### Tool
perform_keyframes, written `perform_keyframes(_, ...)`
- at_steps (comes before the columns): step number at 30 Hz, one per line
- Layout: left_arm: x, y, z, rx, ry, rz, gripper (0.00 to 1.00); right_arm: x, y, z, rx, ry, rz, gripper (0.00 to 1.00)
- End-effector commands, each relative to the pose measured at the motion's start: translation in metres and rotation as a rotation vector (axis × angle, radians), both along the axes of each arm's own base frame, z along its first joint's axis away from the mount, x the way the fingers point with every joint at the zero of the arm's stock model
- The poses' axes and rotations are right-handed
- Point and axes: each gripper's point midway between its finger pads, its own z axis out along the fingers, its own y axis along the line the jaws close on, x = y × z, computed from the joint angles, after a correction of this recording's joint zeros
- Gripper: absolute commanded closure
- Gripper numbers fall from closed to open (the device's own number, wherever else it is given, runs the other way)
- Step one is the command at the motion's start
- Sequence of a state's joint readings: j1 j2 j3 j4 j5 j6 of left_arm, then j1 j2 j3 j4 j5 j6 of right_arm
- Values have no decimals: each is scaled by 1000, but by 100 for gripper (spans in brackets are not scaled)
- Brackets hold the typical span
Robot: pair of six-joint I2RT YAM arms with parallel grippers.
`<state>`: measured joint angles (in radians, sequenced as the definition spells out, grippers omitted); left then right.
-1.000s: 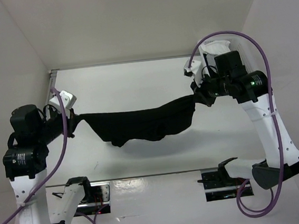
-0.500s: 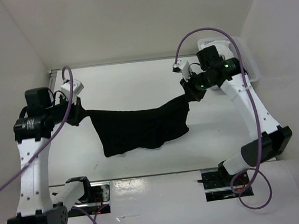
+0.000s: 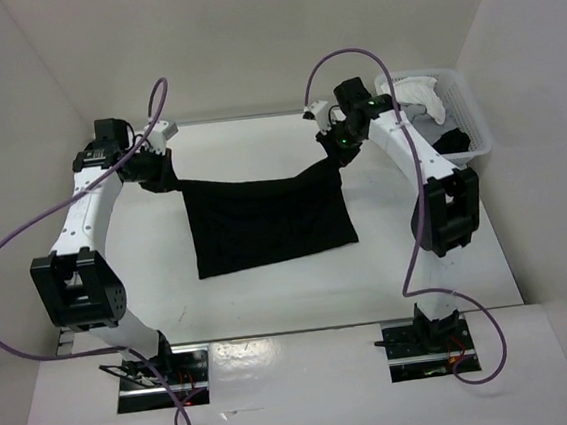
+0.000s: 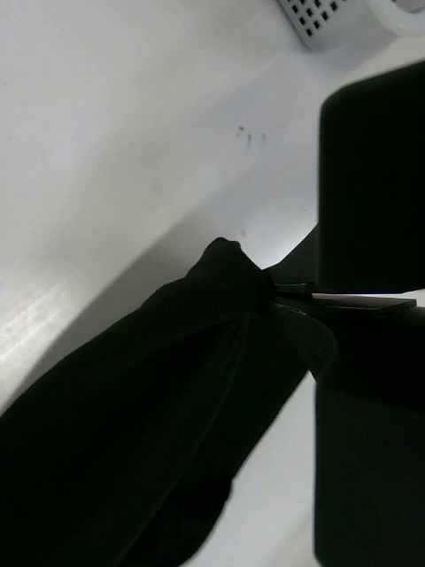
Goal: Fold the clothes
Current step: Fold the tank top
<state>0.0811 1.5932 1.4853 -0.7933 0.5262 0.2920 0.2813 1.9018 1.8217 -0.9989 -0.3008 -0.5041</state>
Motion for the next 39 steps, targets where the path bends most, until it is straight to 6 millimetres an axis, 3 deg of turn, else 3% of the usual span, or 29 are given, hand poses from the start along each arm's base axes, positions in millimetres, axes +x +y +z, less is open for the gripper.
perform_keyframes(1,32,-1,17,2,-105,-20,100,47,-1,12,-3,-128,-86,100)
perform_keyframes(6,47,1,-6,-2,-61,-20,100,77,0,0,-23,-155,-131,100)
perform_keyframes(11,63,6,-23,10,-27,10,100,90,-1,-17,-43,-146,-166,100)
perform_keyframes(13,68,6,-35,2,11,17,100,96,1,-9,-30,-165,-175,100)
perform_keyframes(16,70,4,-38,-10,40,10,100,102,1,-8,-11,-155,-186,100)
perform_keyframes(21,52,-3,-32,-30,74,-45,100,73,4,-14,-8,-40,-130,100)
perform_keyframes(22,40,-6,-41,-43,124,-58,100,67,2,-14,-13,-24,-130,100)
perform_keyframes(23,34,-7,-35,-46,115,-73,100,56,-1,-26,-32,30,-130,100)
perform_keyframes(25,18,-12,-35,-66,152,-95,100,44,-5,-22,-40,37,-119,100)
perform_keyframes(26,9,-14,-34,-70,155,-110,100,33,-10,-33,-69,75,-116,100)
perform_keyframes(28,-7,-19,-31,-98,189,-129,100,22,-20,-30,-103,70,-123,100)
perform_keyframes(29,-13,-23,-28,-89,180,-154,100,13,-25,-41,-128,98,-128,100)
perform_keyframes(35,-54,-39,-38,-97,281,-225,100,-14,-42,-52,-177,148,-128,100)
perform_keyframes(39,-70,-45,-40,-70,317,-272,100,-25,-48,-50,-196,155,-124,100)
